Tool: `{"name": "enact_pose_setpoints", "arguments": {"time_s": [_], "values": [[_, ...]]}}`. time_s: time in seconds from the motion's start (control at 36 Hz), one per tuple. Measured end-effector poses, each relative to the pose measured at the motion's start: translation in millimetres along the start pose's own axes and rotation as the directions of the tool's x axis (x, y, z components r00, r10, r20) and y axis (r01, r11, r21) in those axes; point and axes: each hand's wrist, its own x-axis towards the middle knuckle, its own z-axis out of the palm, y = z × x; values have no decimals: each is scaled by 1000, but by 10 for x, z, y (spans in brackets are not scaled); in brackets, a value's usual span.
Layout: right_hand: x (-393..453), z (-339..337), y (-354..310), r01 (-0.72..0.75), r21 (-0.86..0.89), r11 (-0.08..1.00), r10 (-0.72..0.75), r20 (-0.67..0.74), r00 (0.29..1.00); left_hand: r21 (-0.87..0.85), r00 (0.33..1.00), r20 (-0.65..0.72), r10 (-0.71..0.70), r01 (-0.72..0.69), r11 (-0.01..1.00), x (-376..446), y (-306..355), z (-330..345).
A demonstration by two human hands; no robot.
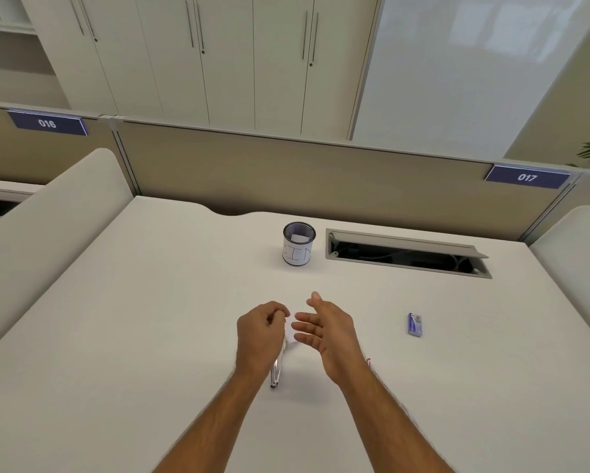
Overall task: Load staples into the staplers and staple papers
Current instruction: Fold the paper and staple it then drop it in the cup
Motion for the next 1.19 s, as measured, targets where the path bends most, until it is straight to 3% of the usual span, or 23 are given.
{"name": "enact_pose_setpoints", "arguments": {"time_s": [0.19, 0.36, 0.5, 0.69, 1.06, 1.19], "values": [[32, -236, 120, 45, -387, 921, -120, -172, 978, 200, 995, -28, -94, 98, 975, -9, -132, 5], [223, -424, 365, 69, -850, 522, -209, -49, 977, 318, 984, 46, -170, 147, 937, 33, -275, -11], [467, -348, 530, 75, -956, 284, -197, 19, 980, 315, 983, 67, -171, 142, 938, 30, -364, 52], [624, -219, 690, 34, -996, 87, -235, 12, 972, 299, 983, 72, -171, 142, 943, 45, -441, 24], [769, -181, 671, -66, -975, 213, -149, -99, 984, 295, 984, 79, -163, 133, 946, 112, -482, -30], [760, -202, 665, 23, -957, 290, -162, -25, 987, 280, 982, 83, -170, 141, 950, 102, -408, -14]]}}
